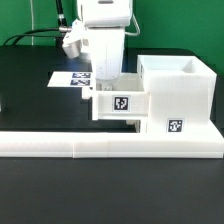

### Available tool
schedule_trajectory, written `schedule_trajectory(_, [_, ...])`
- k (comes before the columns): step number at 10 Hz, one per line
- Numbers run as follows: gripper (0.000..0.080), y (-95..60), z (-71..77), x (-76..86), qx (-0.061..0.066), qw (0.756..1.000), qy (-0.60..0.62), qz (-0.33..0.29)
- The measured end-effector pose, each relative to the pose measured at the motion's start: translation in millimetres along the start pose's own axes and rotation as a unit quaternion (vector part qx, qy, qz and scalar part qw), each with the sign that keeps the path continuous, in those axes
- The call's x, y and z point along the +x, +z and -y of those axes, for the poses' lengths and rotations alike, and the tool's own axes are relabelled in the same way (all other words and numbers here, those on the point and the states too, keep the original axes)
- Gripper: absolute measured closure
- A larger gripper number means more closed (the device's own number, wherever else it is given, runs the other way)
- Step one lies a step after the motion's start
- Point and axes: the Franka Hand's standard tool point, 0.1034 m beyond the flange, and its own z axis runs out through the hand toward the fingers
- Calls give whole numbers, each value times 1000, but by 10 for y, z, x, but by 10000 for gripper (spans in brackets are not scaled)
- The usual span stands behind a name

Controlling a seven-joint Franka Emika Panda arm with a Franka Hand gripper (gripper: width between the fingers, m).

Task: Assemble drawer

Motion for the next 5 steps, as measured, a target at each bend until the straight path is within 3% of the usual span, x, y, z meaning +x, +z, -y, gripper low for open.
schedule_trajectory(5, [757, 8, 4, 3, 0, 1000, 4, 0])
